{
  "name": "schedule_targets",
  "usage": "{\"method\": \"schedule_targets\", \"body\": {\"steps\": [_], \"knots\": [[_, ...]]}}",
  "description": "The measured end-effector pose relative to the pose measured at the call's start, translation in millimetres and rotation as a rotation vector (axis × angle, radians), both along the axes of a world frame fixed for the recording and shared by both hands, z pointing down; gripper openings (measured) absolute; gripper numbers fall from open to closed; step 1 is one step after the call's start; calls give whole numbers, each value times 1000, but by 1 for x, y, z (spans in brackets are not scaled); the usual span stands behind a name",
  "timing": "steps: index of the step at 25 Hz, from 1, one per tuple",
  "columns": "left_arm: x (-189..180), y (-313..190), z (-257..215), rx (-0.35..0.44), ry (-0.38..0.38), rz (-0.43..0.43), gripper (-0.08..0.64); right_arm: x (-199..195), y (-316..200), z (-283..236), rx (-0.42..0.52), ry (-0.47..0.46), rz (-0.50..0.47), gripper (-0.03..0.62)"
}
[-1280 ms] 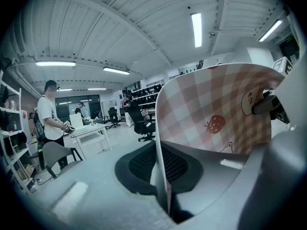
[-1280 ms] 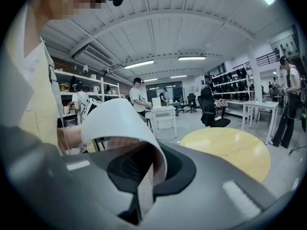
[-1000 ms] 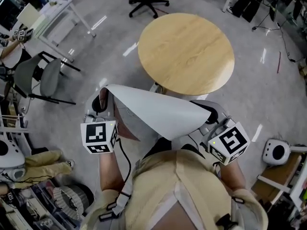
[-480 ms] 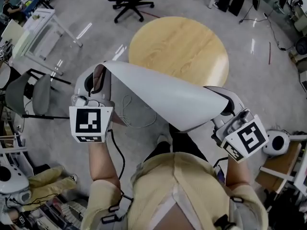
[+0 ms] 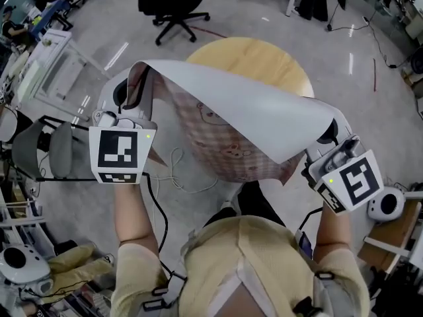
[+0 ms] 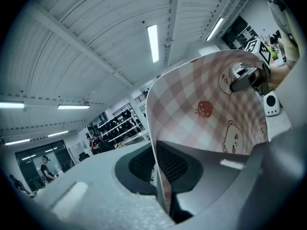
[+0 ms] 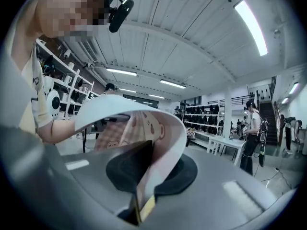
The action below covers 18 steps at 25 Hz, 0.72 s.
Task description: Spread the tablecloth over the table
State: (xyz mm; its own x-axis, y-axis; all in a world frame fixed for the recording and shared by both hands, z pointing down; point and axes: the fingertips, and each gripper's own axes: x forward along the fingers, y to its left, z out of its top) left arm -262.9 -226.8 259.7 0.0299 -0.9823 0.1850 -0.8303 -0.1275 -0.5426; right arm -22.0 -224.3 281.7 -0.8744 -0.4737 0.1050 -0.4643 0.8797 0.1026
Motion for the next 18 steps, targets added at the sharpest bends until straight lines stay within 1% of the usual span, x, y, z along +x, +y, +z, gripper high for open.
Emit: {"method": "schedule_targets", "body": {"steps": [3, 6, 8, 11, 13, 18], "knots": [[15, -62, -2, 3, -30, 14, 6, 15, -57, 5, 21, -1, 27, 31], [30, -113, 6, -17, -65, 29, 6, 28, -102, 15, 13, 12, 48, 37], [34, -129, 11, -34, -69, 46, 6, 31, -113, 22, 7, 27, 62, 39], [36, -140, 23, -52, -63, 77, 6, 31, -121, 37, -3, 49, 88, 43], [39, -152, 32, -69, -77, 95, 6, 34, -131, 48, -13, 59, 114, 43], [59, -202, 50, -159, -109, 136, 6, 52, -175, 68, -75, 76, 151, 43]]}}
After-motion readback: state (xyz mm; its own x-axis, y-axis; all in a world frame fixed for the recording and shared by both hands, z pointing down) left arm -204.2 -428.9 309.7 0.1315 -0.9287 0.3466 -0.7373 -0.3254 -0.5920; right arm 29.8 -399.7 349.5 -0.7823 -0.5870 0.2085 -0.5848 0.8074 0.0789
